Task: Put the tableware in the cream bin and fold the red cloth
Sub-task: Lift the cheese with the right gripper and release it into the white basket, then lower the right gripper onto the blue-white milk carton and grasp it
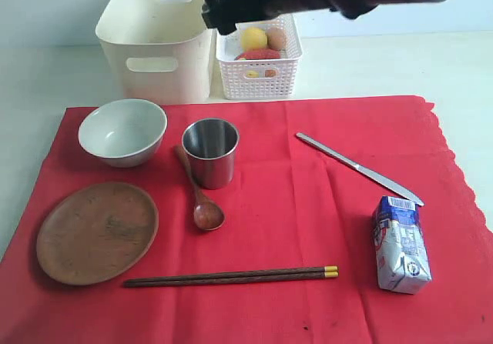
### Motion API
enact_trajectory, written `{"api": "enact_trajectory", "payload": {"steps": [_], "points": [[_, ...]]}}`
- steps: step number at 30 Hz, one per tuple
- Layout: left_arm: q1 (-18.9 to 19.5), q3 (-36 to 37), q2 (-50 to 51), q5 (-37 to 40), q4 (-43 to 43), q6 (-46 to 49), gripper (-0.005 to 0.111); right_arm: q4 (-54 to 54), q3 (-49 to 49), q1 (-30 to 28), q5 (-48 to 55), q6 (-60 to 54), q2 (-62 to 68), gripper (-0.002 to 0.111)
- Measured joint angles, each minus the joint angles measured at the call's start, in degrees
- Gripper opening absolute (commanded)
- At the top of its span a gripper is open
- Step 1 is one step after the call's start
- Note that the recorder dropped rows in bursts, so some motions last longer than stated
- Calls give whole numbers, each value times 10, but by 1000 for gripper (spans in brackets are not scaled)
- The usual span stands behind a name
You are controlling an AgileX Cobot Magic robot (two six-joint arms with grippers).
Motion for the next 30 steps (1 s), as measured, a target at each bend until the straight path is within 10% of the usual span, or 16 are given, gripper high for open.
{"api": "enact_trajectory", "payload": {"steps": [17, 30], "points": [[0, 0, 0, 0, 0, 0, 0, -571, 25, -25, 395, 515, -186, 1], [0, 0, 0, 0, 0, 0, 0, -557, 271, -25, 428, 581, -337, 3]]}}
